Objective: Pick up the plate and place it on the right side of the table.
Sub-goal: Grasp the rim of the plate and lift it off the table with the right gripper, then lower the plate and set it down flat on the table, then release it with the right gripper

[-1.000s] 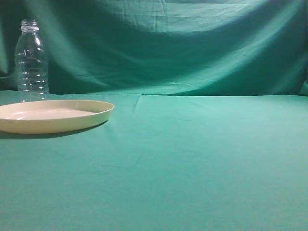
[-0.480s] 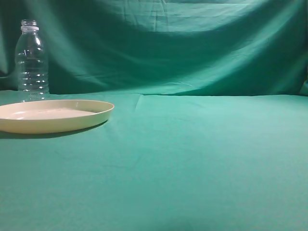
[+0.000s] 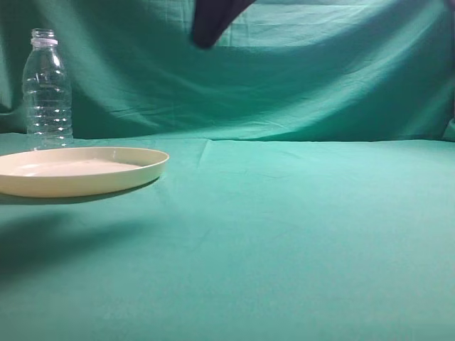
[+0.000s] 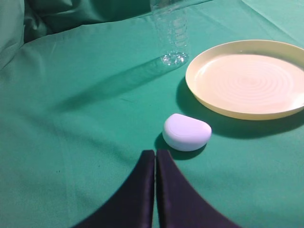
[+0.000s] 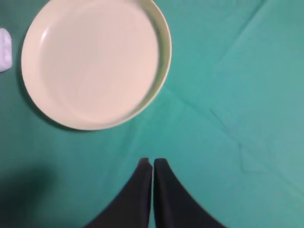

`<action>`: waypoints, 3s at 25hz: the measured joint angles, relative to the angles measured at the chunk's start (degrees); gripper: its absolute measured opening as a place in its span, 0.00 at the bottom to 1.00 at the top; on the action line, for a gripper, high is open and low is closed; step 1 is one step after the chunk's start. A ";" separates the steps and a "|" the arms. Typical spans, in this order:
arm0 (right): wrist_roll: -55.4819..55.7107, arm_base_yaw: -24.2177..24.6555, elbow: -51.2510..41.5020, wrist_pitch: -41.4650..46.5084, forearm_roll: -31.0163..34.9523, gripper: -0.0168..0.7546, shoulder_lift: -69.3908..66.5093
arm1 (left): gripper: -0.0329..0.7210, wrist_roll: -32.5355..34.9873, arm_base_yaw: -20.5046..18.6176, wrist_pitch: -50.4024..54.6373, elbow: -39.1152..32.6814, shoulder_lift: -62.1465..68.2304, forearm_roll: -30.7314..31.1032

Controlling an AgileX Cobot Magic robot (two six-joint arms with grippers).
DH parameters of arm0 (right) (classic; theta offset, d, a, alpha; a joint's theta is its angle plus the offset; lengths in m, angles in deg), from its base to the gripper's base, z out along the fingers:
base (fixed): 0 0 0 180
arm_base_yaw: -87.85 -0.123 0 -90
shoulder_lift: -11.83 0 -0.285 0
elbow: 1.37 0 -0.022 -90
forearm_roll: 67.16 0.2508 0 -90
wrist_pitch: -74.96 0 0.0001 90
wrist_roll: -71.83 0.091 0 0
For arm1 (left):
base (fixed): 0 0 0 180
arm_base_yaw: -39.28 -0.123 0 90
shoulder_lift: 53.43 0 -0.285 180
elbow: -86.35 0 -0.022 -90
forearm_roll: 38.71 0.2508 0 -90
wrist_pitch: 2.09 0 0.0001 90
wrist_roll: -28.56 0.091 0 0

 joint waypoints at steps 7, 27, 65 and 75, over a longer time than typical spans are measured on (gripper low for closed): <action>0.53 -3.75 12.98 -2.33 -0.84 0.02 -15.26 | 0.04 0.00 0.00 0.00 0.00 0.00 0.00; -10.47 -3.84 19.54 -12.49 -0.72 0.56 -31.06 | 0.04 0.00 0.00 0.00 0.00 0.00 0.00; 10.03 25.19 9.64 5.36 -17.91 0.02 -1.36 | 0.04 0.00 0.00 0.00 0.00 0.00 0.00; 9.83 34.37 -13.98 -5.67 -18.42 0.02 2.04 | 0.04 0.00 0.00 0.00 0.00 0.00 0.00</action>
